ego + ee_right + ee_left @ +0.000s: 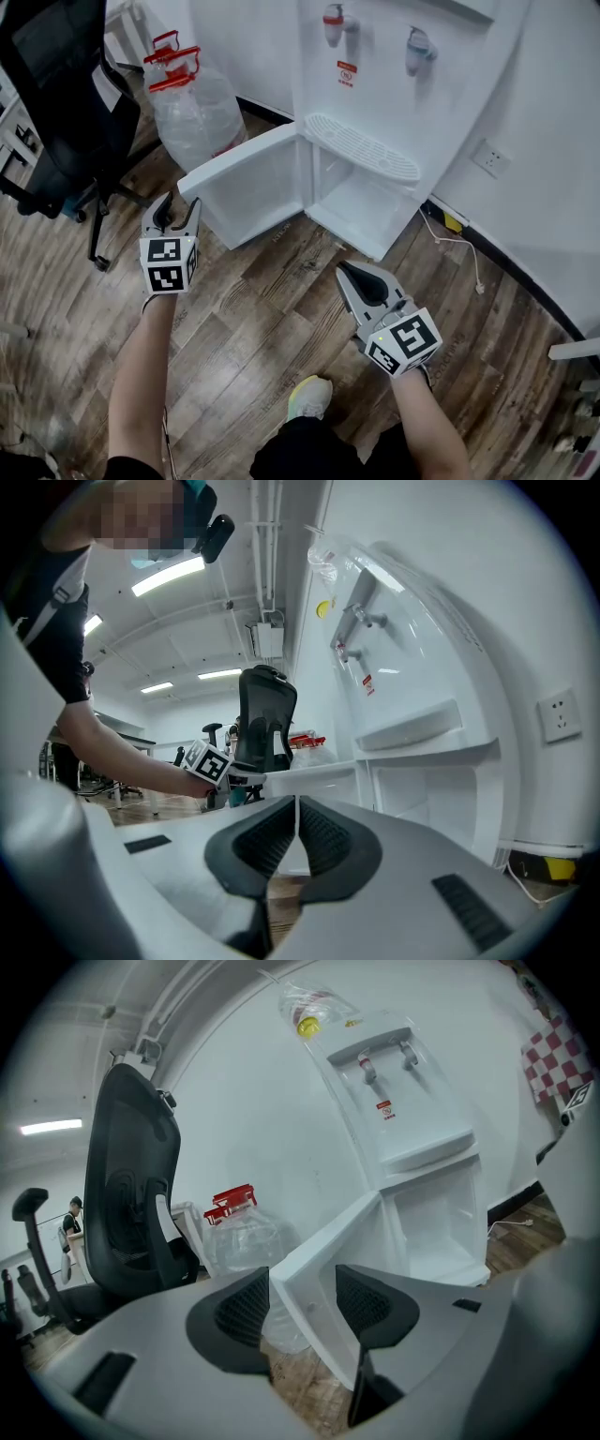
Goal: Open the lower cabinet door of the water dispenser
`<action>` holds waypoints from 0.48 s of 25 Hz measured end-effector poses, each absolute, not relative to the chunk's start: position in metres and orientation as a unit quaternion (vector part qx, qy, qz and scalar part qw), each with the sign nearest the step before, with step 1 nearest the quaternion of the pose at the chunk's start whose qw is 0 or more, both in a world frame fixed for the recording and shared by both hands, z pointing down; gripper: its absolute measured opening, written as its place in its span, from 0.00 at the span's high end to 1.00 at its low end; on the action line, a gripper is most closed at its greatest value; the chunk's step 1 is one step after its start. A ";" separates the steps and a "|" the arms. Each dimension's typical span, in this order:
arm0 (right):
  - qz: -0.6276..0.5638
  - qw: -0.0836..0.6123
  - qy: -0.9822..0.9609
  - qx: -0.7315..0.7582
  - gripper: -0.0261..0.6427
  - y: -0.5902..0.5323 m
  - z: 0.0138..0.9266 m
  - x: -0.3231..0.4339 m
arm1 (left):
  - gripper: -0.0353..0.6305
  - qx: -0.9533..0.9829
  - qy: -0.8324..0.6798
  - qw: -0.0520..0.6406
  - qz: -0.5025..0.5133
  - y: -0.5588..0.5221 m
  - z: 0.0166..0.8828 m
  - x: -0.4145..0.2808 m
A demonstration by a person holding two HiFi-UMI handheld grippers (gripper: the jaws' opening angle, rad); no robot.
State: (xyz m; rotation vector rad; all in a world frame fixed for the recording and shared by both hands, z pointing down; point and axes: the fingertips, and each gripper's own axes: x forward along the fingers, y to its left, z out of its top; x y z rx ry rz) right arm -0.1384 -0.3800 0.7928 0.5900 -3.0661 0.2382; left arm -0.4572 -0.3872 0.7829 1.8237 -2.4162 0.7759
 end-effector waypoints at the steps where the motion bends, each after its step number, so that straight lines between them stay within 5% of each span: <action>1: 0.076 0.006 -0.979 0.189 0.92 -0.379 0.792 -0.138 | 0.60 0.586 -0.772 0.008 0.246 -0.386 0.782 -0.452; 12: 0.073 -0.006 -0.976 0.204 0.93 -0.373 0.773 -0.117 | 0.82 0.641 -0.738 0.013 0.210 -0.384 0.775 -0.364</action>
